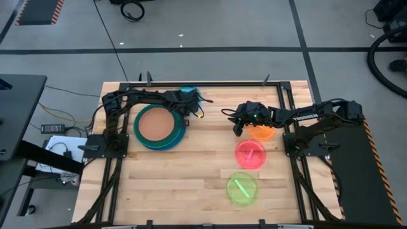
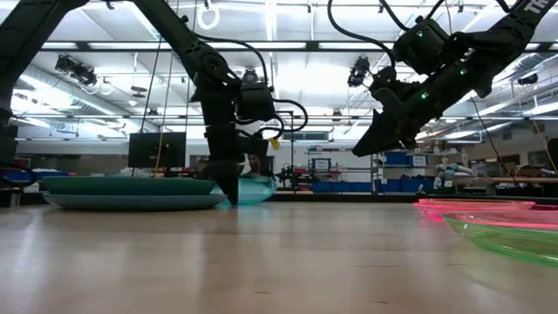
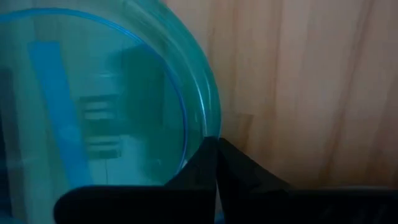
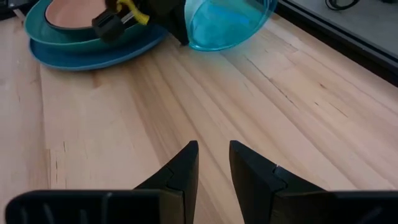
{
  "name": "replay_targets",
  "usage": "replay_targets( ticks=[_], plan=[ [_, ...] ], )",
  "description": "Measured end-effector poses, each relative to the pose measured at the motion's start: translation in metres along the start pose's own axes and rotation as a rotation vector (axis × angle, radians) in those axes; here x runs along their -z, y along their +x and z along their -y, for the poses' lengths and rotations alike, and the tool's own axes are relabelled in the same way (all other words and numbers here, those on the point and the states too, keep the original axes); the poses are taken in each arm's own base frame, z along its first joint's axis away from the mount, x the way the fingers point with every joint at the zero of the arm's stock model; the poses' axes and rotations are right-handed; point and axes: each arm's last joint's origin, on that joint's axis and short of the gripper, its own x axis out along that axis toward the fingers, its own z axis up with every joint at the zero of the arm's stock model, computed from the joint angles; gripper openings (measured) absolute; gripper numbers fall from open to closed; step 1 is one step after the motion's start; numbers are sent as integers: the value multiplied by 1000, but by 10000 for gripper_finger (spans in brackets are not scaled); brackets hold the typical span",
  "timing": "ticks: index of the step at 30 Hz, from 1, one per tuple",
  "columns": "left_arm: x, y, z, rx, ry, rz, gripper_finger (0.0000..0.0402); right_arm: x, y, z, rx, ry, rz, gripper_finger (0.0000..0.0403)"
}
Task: Stack plastic plates
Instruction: Stack the light blue plate on top of the brown plate
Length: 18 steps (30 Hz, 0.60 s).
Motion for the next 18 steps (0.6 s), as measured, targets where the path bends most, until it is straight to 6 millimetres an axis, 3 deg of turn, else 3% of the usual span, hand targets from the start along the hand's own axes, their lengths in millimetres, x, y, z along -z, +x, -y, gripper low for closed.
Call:
replay_targets(
  ticks=[9,18],
  plan=[
    [-7,-8,19,-25,52,-3,3,0,0,0,-2,1,-1,100],
    [-7,-10,22,-28,36,-3,1,0,0,-2,-8,0,-1,100]
  ],
)
